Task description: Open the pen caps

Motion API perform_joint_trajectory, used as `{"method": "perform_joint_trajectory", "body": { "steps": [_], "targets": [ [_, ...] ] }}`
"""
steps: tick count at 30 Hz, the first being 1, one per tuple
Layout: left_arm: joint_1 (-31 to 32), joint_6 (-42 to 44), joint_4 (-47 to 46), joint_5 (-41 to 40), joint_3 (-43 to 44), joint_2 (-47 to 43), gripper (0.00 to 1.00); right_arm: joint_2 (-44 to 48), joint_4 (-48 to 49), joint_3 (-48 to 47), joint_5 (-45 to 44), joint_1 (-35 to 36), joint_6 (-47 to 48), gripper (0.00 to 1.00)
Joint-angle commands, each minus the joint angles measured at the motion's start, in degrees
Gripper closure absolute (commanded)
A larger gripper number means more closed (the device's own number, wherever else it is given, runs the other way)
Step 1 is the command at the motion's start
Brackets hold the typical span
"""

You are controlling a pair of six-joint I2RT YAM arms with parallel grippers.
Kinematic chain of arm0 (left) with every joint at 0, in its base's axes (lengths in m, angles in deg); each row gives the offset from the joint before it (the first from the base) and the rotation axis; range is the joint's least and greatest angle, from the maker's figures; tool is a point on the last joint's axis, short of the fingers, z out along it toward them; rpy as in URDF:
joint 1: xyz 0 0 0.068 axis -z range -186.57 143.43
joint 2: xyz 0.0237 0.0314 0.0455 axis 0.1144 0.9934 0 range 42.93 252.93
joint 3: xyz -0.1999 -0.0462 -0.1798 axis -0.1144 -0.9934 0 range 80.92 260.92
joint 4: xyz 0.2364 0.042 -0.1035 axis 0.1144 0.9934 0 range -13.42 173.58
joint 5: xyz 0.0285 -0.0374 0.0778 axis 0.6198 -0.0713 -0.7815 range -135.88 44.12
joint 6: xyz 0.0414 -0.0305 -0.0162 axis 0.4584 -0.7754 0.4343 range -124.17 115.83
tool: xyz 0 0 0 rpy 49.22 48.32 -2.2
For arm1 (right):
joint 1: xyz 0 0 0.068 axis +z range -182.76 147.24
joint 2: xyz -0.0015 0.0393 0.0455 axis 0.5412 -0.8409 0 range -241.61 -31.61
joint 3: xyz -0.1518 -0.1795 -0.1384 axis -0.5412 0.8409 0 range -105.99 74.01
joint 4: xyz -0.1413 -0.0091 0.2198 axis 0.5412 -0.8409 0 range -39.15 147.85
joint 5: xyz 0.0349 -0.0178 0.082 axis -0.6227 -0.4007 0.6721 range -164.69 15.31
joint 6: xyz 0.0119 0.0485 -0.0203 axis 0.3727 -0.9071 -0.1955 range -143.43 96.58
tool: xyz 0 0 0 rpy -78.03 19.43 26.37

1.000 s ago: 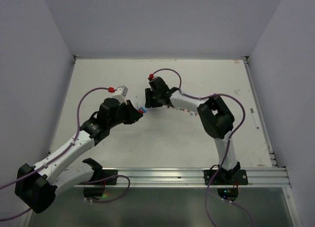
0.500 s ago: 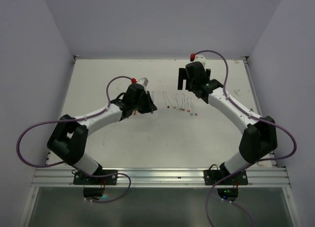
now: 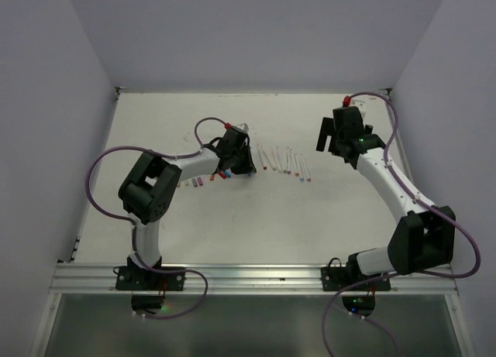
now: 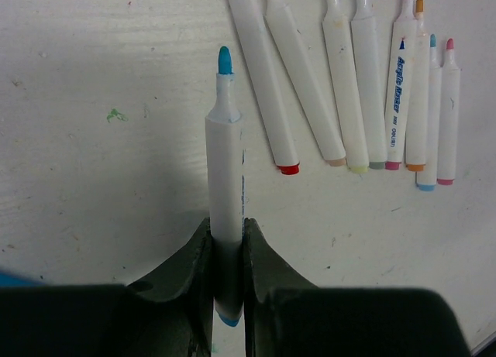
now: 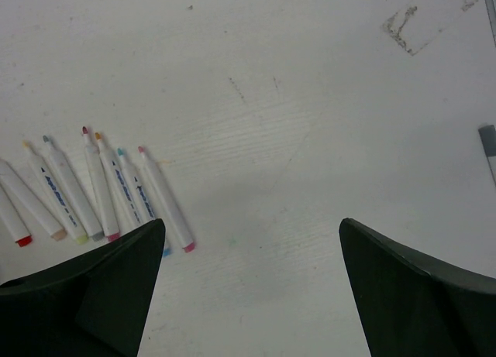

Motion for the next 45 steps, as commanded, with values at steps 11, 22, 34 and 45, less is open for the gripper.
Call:
{"method": "perform_joint_trajectory", "body": {
  "steps": [11,22,34,45],
  "targets": [
    [1.2,-0.9,-3.3,2.8,2.5,2.3,0.63,2.9,-1.3,2.2,3.6,-4.0,1.6,0.01],
    [1.2,-2.6,-7.2,6.4,-4.5,-6.7,0.53,1.0,-2.0,4.5,-4.7,-9.5,3.4,0.01],
    [1.5,0.2,-12.6,17.7,-20.2,-33.7,0.50,-2.9,15.0,12.9,-11.1,-24.7,14.3,0.01],
    [1.5,3.2,-14.5,24.9,-27.9,-40.0,0.49,-13.6,18.5,11.9,-4.0,-33.2,15.7,0.01]
  ]
}}
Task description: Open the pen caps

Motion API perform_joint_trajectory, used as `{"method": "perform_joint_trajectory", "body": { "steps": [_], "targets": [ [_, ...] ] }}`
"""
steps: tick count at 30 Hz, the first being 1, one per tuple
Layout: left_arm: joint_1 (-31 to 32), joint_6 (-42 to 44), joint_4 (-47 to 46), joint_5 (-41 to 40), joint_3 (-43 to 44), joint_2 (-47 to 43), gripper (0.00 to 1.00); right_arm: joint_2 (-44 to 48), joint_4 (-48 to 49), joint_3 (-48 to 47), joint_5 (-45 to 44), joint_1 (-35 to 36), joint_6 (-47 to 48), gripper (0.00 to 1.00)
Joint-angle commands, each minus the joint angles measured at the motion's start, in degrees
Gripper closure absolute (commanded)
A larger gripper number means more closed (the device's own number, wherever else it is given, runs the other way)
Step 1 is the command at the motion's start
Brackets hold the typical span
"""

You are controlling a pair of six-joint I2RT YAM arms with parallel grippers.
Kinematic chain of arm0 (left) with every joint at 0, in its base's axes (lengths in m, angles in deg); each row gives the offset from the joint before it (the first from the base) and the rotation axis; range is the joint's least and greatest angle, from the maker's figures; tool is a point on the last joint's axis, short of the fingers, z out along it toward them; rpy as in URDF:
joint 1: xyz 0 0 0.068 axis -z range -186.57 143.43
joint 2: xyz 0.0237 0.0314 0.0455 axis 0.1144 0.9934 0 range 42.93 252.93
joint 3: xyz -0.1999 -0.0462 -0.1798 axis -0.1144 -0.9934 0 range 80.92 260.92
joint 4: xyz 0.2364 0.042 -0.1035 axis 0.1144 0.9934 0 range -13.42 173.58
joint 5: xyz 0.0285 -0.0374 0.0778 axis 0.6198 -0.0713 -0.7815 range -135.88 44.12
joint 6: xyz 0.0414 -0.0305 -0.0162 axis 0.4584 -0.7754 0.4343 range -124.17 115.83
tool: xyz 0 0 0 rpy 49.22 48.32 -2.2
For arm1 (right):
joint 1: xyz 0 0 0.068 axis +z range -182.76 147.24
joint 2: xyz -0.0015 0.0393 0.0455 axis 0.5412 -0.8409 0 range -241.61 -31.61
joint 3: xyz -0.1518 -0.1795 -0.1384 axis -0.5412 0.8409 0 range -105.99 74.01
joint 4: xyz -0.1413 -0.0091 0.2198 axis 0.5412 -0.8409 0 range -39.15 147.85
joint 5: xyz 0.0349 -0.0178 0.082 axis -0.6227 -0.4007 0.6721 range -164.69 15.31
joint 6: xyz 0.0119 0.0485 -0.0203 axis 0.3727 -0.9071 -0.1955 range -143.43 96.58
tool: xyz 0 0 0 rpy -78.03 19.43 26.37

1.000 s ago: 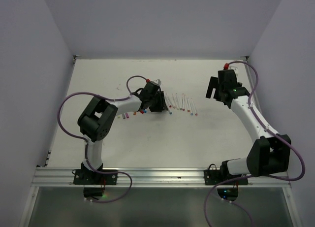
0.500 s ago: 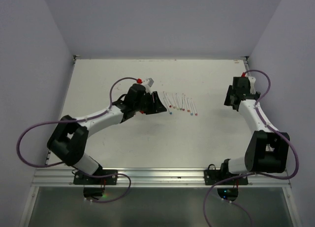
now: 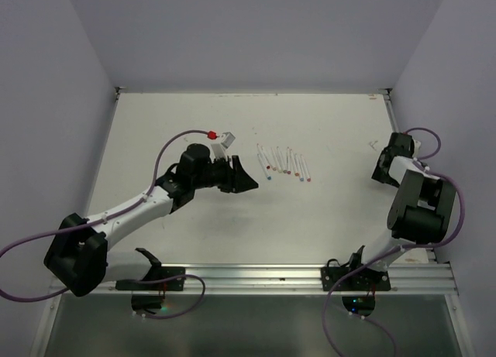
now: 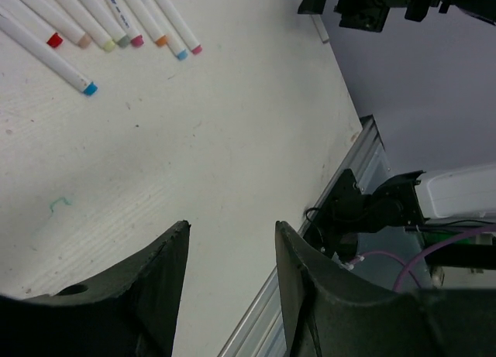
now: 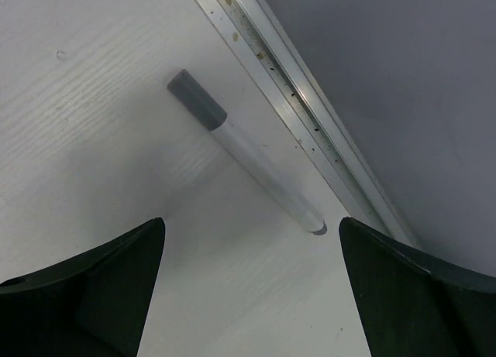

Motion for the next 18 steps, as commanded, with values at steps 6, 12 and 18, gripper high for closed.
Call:
{"method": "perform_joint_trajectory", "body": {
  "steps": [6,12,18],
  "targets": [
    [0.3,3.1,1.4,6.2,-1.2,-1.0,0.49,-0.2,5.6,-1.4,13.3,-4.2,5.0,0.06],
    [0.3,4.5,3.1,4.9,0.1,-1.8,0.49,-3.4,4.7,-4.3,16.0,-4.8,5.6,0.07],
    [0.3,4.4,2.3,5.8,0.6,-0.3,0.49,-6.9,4.4,-5.0,17.5,-5.2,7.7,0.11]
  ]
}}
